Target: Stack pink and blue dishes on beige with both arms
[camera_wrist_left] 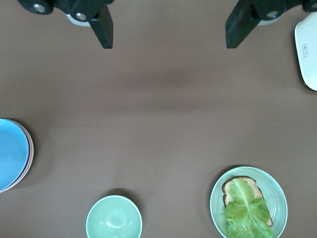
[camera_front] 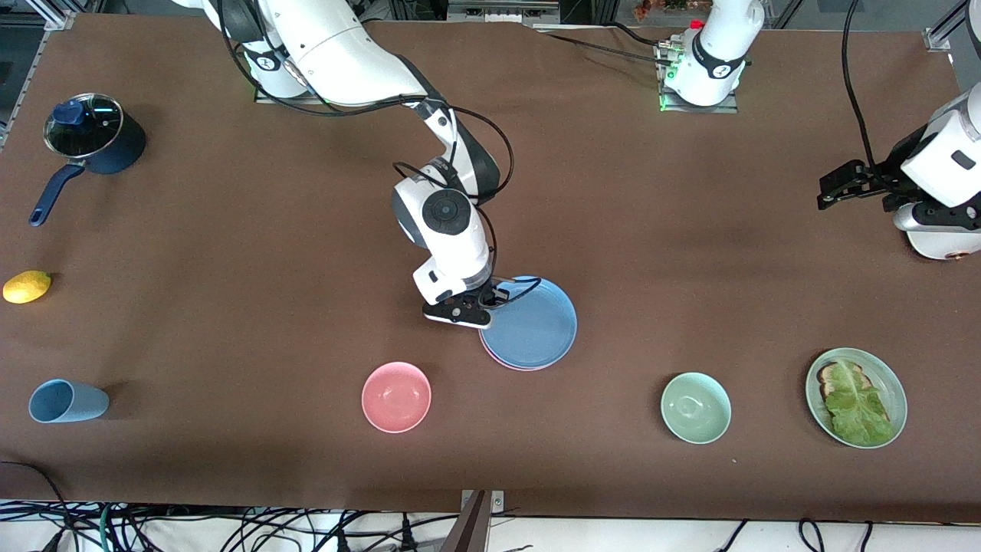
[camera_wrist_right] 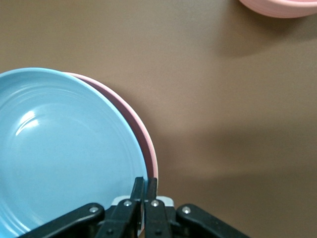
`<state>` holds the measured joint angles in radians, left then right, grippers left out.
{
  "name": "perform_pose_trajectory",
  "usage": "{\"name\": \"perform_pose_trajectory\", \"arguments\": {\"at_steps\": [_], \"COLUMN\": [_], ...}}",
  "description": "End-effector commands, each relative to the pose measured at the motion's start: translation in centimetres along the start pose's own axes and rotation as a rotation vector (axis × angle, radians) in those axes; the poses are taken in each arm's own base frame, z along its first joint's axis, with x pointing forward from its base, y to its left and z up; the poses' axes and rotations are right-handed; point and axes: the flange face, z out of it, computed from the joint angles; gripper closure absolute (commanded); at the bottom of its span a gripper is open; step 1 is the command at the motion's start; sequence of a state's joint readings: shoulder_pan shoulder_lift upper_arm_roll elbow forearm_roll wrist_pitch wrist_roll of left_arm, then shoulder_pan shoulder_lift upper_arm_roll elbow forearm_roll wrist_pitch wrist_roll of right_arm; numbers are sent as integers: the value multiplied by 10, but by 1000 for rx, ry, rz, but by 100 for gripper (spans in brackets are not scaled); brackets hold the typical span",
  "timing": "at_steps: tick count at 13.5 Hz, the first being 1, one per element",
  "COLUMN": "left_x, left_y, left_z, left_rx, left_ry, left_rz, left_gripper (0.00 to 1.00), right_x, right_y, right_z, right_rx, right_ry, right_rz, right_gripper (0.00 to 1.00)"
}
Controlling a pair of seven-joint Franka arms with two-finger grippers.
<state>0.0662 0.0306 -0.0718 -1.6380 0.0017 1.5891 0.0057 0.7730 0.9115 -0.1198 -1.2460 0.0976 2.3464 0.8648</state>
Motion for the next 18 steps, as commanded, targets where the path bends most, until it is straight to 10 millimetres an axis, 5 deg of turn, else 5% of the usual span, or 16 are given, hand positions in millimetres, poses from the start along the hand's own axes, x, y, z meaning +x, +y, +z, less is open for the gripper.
{"name": "perform_pose_trajectory", "arguments": {"at_steps": [1,5,9,13,18], "left_x": [1,1,1,1,2], "left_y": [1,1,1,1,1], "left_z": [-5,-5,-5,-6,-6], "left_rx": [-1,-1,-1,-1,-1], "left_ry": [-3,-3,-3,-2,0], "left_rz": [19,19,19,19,19], "left_gripper": [0,0,0,0,0], "right_x": [4,10,30,51,89], "right_y": [-4,1,10,42,163], "right_z": [4,4,-25,-88,-215], "right_rx": [5,4,25,-26,-85], "right_ry": [12,14,21,-42,-197], "right_rz": [4,11,44,71,-122], "right_gripper": [100,62,0,0,0]}}
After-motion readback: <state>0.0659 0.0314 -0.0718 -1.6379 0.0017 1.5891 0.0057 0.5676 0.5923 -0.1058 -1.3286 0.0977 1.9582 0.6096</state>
